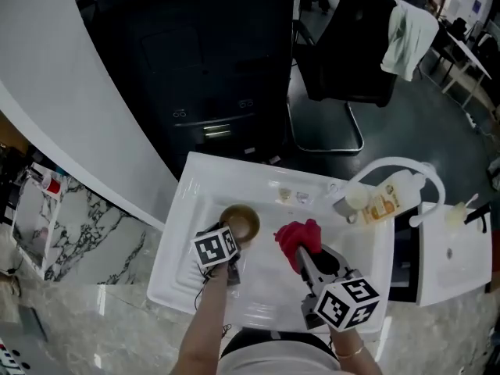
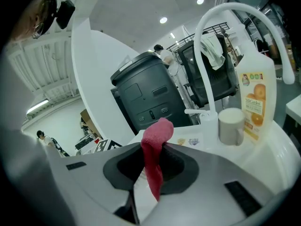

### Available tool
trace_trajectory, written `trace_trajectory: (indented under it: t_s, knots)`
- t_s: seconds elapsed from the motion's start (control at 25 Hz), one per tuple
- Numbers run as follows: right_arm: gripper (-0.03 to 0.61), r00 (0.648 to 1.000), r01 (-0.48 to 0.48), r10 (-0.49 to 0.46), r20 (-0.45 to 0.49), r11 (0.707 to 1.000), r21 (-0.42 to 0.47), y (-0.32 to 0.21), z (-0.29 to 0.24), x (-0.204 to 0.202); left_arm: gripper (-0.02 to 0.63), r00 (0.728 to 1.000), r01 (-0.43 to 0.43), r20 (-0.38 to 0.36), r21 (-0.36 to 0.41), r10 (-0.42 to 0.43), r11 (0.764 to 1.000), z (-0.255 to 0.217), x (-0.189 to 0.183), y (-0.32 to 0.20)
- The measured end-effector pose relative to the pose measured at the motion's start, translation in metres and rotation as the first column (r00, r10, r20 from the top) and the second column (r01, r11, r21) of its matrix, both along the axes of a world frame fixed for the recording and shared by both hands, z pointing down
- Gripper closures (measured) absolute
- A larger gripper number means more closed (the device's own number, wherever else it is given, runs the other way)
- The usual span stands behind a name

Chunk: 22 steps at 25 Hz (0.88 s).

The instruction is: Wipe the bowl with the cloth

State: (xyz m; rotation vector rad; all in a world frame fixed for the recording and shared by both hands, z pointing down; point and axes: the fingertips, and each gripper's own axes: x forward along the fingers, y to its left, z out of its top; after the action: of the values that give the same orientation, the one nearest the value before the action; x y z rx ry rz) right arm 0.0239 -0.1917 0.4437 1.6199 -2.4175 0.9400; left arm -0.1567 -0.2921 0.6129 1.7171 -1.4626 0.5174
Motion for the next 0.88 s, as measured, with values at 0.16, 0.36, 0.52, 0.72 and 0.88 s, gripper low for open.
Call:
trace_trajectory:
  t_s: [0.16,0.36,0.52,0.72,0.88]
  knots:
    - [0.500,1.000,0.004,-0.004,0.002,1.000,0.001,-0.002,-0.001,-0.003,0.575,1.000,0.001,-0.003,0.008,-0.001,1.000,-0.003,0.004,0.000]
    - [0.500,0.999,0.041,-0.041,0.018,0.999,0.008,-0.003,-0.004,-0.019,0.581,0.998,-0.065,0.007,0.058,0.065,0.996,-0.025,0.011,0.013]
    - [0.500,0.995,0.095,-0.097,0.035,0.995,0.036,-0.005,-0.011,-0.040,0.581,0.992,-0.123,0.027,0.124,0.121,0.985,-0.056,0.018,0.028]
    - [0.500,0.979,0.184,-0.190,0.073,0.979,0.084,-0.006,-0.026,-0.070,0.581,0.985,-0.170,0.043,0.216,0.164,0.962,-0.098,0.022,0.046]
    - [0.500,0.955,0.255,-0.269,0.126,0.960,0.116,-0.002,-0.039,-0.096,0.581,0.983,-0.186,0.045,0.265,0.180,0.946,-0.126,0.020,0.059]
